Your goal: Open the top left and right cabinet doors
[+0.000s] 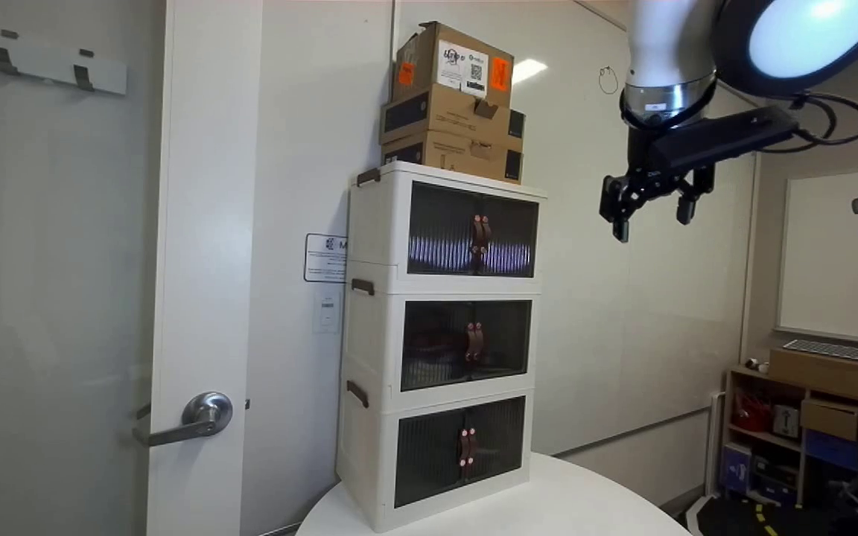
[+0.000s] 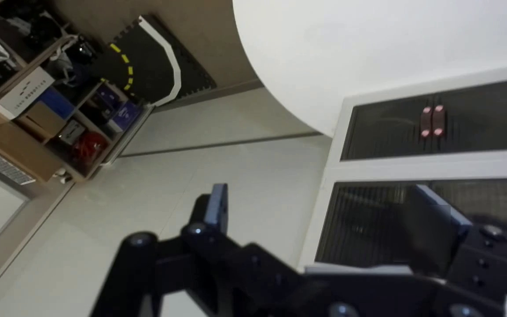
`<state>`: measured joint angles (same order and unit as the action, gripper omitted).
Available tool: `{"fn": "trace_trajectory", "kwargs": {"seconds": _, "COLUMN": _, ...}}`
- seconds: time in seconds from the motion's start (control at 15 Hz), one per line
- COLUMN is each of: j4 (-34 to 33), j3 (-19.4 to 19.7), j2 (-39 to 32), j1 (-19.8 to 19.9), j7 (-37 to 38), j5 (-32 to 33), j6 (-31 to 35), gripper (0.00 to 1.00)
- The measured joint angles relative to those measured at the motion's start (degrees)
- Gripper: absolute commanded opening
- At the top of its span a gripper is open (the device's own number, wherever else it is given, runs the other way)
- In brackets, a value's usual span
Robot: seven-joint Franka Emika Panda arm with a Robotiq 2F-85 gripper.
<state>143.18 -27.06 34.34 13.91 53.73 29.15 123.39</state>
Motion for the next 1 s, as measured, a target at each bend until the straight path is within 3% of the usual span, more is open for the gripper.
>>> {"fn": "trace_trajectory", "kwargs": {"seconds": 0.27, "j4": -9.34, "j3": -3.98, "j2": -8.39, "j1": 4.52, "j7": 16.26, "j5": 17.04, "j6": 1.06, "gripper": 1.0}}
{"fn": "trace_trajectory", "kwargs": {"seconds": 0.47, "j4": -16.84, "j3": -10.99, "j2": -15.38, "j1": 11.59, "j7": 28.9, "j5": 29.14, "j6": 0.42, "gripper": 1.0}}
{"fn": "trace_trajectory", "kwargs": {"seconds": 0.73, "j4": -26.81, "j3": -20.4, "j2": -27.35, "j1": 17.67, "j7": 43.68, "j5": 45.09, "j6": -8.64, "gripper": 1.0}}
{"fn": "trace_trajectory", "kwargs": {"seconds": 0.87, "j4": -31.09, "j3": -23.3, "j2": -33.97, "j1": 17.85, "j7": 47.39, "j5": 51.75, "j6": -14.69, "gripper": 1.0}}
{"fn": "trace_trajectory", "kwargs": {"seconds": 1.0, "j4": -34.65, "j3": -18.79, "j2": -40.1, "j1": 11.18, "j7": 48.76, "j5": 56.87, "j6": -19.06, "gripper": 1.0}}
